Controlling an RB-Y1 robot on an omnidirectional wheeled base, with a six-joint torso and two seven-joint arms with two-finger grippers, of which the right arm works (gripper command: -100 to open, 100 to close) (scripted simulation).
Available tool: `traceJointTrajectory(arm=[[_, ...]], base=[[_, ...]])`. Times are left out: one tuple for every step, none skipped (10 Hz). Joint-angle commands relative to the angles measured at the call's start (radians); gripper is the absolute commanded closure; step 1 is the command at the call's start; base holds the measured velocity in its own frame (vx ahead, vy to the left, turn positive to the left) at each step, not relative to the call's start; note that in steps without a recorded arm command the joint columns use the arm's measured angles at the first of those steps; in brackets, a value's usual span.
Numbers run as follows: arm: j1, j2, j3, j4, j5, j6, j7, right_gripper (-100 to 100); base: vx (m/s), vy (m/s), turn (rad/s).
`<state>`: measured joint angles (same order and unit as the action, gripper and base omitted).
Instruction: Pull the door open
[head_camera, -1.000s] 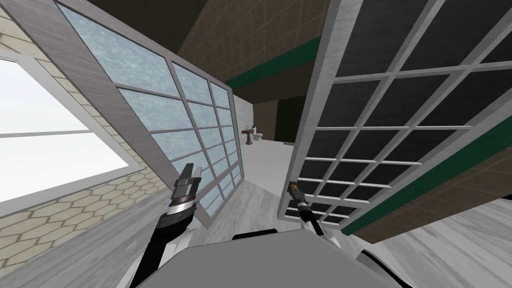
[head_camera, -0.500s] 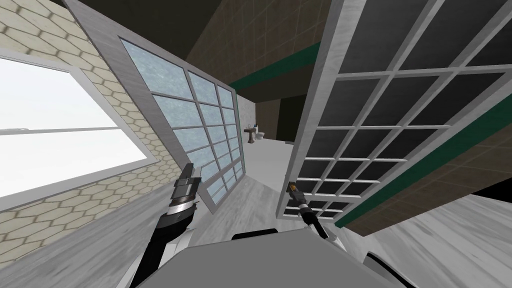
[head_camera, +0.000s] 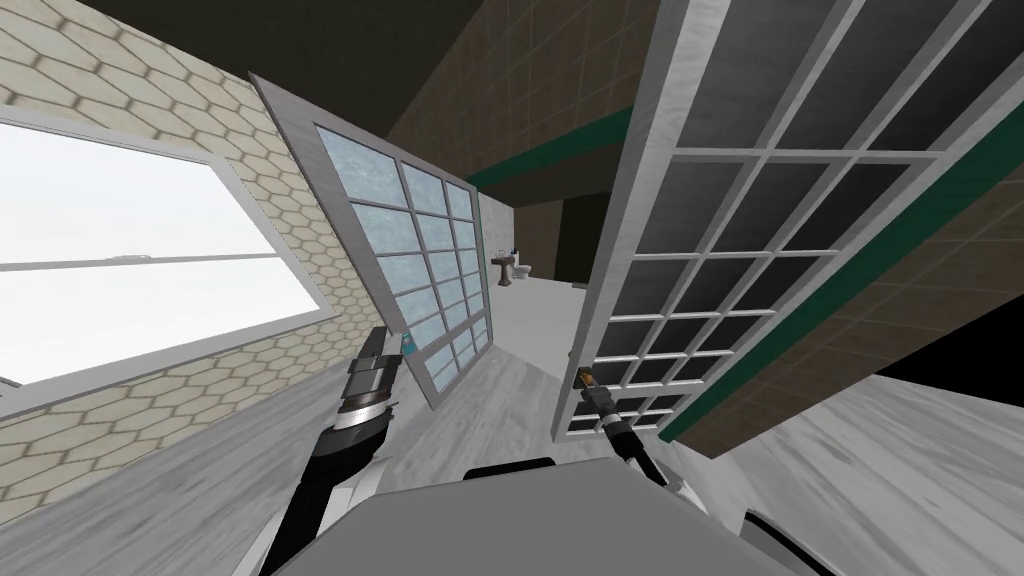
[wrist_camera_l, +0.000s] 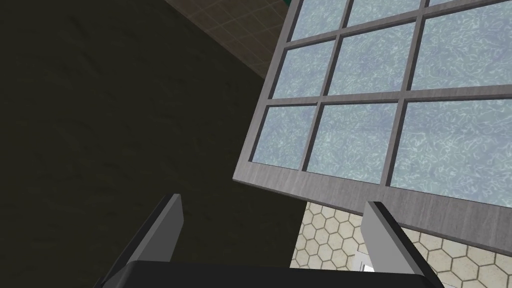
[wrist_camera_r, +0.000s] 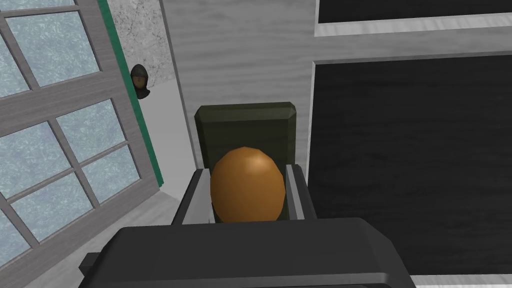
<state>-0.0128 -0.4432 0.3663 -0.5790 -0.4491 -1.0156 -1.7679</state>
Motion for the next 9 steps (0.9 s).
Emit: traceJointTrajectory(arm=[[0.014, -0.012, 0.023, -0.001, 0.012, -0.026, -0.021, 100], [0.022, -0.024, 0.037, -0.002, 0.019, -0.042, -0.035, 100], [0.030, -0.035, 0.050, -0.004, 0.026, -0.057, -0.048, 100], [0.037, -0.045, 0.062, -0.005, 0.032, -0.072, -0.061, 100], [0.045, -0.057, 0.077, -0.006, 0.040, -0.089, -0.075, 100], [0.038, -0.048, 0.069, -0.003, 0.036, -0.077, -0.065, 100], [0.050, -0.058, 0.082, 0.004, 0.043, -0.101, -0.080, 100], [0.052, -0.060, 0.084, 0.006, 0.044, -0.107, -0.083, 100], [0.057, -0.066, 0.090, 0.010, 0.047, -0.120, -0.090, 100]], base=[[-0.197, -0.066, 0.064], [-0.184, -0.072, 0.084], [-0.186, -0.084, 0.080], [-0.192, -0.077, 0.075], [-0.224, -0.054, 0.086], [-0.105, -0.021, 0.013], [-0.166, -0.053, 0.143], [-0.216, -0.068, 0.180], [-0.178, -0.079, 0.121]])
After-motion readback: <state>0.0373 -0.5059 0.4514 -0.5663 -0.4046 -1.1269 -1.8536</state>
